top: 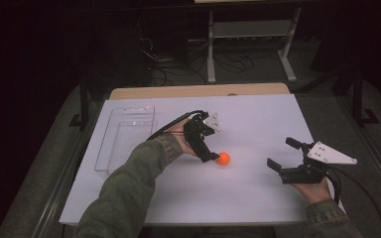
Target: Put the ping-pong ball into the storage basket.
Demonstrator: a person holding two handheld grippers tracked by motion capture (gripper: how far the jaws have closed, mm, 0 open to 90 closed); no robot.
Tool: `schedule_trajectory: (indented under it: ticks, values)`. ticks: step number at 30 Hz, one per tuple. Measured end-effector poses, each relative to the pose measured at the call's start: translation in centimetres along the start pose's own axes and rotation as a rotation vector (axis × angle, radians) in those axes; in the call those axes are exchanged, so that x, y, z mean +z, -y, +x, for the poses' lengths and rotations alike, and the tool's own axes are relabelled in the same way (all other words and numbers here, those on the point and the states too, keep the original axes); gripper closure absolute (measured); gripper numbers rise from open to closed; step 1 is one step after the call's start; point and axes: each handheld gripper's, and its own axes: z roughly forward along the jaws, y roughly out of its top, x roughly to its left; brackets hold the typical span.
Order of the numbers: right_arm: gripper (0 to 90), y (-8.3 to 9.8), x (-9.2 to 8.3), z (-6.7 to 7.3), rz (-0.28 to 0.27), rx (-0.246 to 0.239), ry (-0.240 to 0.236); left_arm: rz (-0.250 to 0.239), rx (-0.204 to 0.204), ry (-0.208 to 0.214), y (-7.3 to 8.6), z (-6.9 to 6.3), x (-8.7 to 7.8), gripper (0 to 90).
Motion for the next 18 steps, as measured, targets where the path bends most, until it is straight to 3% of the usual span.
schedule_trajectory:
  ticks: [18]
  values:
    - [0.0,0.0,0.0,0.0,0.0,-0.001,-0.002,0.028,0.011,0.019,-0.3,-0.4,1.3,0.0]
